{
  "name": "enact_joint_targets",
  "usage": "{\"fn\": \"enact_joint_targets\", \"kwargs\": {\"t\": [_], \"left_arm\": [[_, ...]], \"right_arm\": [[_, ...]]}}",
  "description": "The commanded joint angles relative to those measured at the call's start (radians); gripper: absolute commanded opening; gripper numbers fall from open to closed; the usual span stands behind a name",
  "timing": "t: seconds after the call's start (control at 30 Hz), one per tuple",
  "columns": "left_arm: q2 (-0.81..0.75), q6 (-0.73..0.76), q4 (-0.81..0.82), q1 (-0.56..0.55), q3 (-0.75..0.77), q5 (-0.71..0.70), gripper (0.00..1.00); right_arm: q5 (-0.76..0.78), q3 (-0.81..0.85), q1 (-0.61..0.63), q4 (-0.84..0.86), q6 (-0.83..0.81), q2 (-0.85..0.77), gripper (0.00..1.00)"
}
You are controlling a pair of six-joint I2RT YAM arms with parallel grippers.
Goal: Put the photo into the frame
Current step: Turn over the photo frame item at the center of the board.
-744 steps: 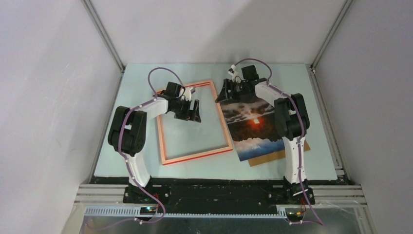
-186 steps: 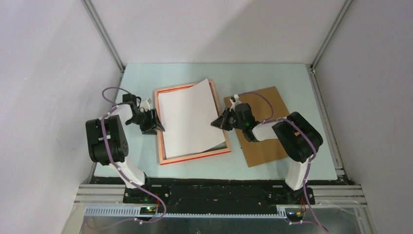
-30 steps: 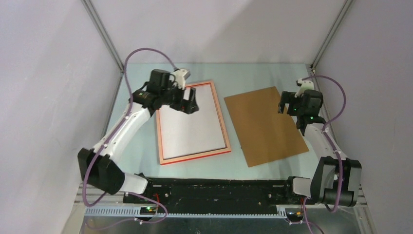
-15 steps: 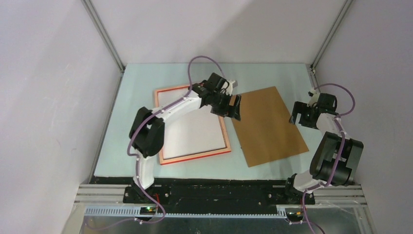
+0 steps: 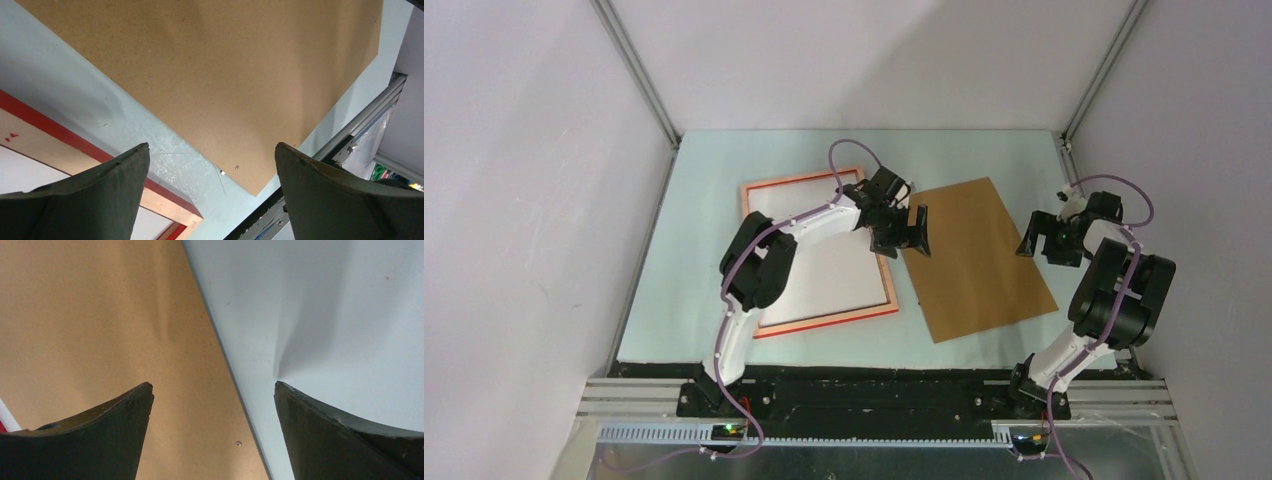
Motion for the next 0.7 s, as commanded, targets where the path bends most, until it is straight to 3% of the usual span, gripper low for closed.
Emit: {"fn": "enact_joint_targets", "kwargs": {"t": [0.0, 0.67], "left_arm": [[0.002, -0.069, 0.027, -0.022, 0.008, -0.051, 1.00], [0.099, -0.100, 0.028, -0.069, 0.006, -0.046, 1.00]], "right_arm": [[-0.071, 0.073, 0.004, -0.008, -0.016, 0.046, 0.94], [-0.060, 0.207, 0.100, -0.090, 0.020, 0.185, 0.92]]}}
